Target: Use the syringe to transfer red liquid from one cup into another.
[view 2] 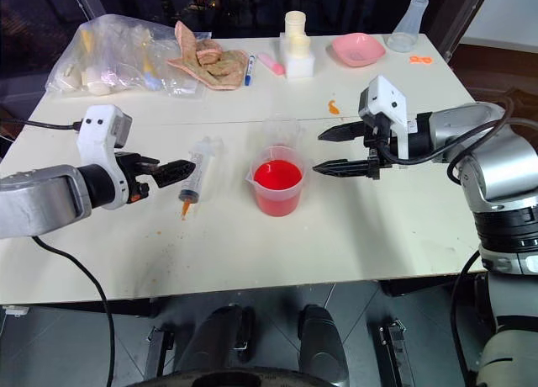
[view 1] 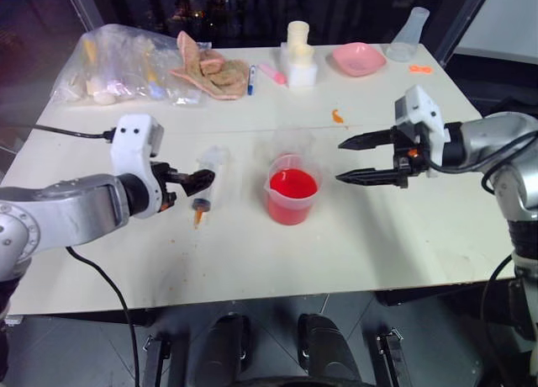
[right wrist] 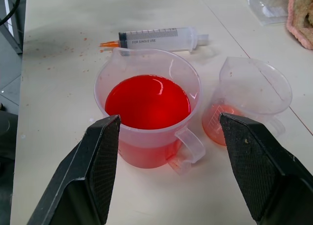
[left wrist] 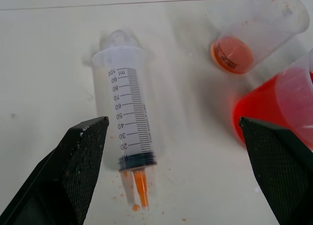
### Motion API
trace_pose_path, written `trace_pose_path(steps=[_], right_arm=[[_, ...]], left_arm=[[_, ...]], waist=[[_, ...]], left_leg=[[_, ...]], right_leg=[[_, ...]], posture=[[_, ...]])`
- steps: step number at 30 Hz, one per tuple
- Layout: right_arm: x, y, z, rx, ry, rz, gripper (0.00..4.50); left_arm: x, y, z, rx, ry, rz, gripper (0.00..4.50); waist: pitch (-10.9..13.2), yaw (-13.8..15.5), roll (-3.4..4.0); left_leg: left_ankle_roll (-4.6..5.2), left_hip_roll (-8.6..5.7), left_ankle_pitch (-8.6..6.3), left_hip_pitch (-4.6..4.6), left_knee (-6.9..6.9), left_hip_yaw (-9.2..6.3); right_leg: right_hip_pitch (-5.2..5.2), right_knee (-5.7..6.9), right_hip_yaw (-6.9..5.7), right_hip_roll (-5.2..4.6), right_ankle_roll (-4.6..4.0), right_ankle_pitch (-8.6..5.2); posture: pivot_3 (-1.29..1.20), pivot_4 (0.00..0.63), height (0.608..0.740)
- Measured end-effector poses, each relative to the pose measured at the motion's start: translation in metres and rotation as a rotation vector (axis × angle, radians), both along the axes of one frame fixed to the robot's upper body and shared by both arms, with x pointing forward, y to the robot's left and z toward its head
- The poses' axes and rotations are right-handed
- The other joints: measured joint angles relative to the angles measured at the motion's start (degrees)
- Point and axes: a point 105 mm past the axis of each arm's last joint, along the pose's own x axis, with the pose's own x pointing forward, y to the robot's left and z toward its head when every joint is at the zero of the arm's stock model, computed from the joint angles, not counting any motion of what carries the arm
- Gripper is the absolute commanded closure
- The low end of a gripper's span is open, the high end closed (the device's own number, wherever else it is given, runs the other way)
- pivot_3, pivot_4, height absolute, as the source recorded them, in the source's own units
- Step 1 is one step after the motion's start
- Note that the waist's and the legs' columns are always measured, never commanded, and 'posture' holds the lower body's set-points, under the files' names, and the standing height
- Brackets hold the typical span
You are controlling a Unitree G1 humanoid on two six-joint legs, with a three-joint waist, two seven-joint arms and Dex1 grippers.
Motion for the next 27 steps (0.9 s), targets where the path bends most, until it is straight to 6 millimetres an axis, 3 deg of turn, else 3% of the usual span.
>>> trace_pose_path(steps=[27], right_arm=[[0.0048, 0.0042, 0.0029, 0.015, -0.017, 0.012, 1.17]], left_arm=[[0.0081, 0.0065, -0.0006, 0.013, 0.031, 0.073, 0.02]], waist=[[0.01, 0.1, -0.01]], left_leg=[[0.01, 0.0, -0.01, 0.01, 0.0, 0.0]], right_leg=[[0.01, -0.01, 0.01, -0.02, 0.0, 0.0]], posture=[[0.0, 0.15, 0.74]])
